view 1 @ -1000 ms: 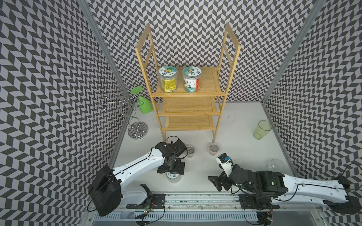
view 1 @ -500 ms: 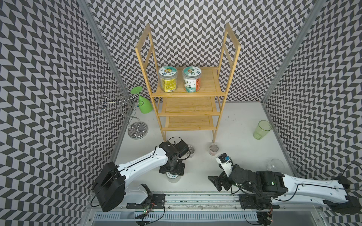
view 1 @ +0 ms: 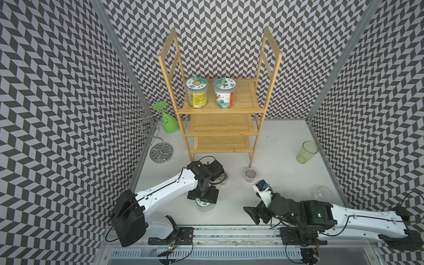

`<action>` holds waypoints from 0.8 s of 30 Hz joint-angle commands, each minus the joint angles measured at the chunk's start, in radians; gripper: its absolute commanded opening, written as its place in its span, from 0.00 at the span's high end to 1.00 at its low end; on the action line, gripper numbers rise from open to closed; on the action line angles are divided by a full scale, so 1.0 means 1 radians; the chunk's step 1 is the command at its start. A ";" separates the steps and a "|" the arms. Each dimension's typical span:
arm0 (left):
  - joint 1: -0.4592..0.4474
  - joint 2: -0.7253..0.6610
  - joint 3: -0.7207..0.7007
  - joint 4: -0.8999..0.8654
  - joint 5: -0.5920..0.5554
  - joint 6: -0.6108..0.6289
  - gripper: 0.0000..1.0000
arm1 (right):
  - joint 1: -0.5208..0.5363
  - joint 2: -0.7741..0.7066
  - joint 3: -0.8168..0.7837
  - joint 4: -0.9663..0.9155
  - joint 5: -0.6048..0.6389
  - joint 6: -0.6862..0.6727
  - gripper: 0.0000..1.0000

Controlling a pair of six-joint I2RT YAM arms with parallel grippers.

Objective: Place the seed container on the shelf
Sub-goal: Pick up the seed jar at the center of the board.

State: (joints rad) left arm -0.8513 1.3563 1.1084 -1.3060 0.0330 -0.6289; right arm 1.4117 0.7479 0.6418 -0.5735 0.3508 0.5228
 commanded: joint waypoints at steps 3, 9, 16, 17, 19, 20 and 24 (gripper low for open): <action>0.015 0.000 0.201 -0.053 0.107 0.077 0.31 | 0.015 0.027 0.012 0.067 0.015 -0.079 0.01; 0.022 0.032 0.339 -0.052 0.207 0.090 0.33 | 0.035 0.046 0.016 0.152 0.045 -0.176 0.01; 0.041 0.035 0.393 -0.051 0.282 0.129 0.33 | 0.062 0.093 0.011 0.264 0.093 -0.362 0.01; 0.044 0.032 0.395 -0.052 0.294 0.136 0.33 | 0.065 0.096 0.005 0.280 0.098 -0.394 0.01; 0.046 0.029 0.397 -0.050 0.314 0.143 0.33 | 0.064 0.096 -0.009 0.308 0.099 -0.450 0.01; 0.049 0.027 0.398 -0.050 0.321 0.149 0.33 | 0.064 0.093 -0.017 0.325 0.099 -0.478 0.01; 0.052 0.020 0.398 -0.049 0.335 0.165 0.32 | 0.064 0.065 -0.069 0.423 0.107 -0.563 0.01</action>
State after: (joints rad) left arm -0.8043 1.4006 1.4719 -1.3514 0.3260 -0.4946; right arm 1.4704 0.8375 0.6086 -0.2787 0.4332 0.0654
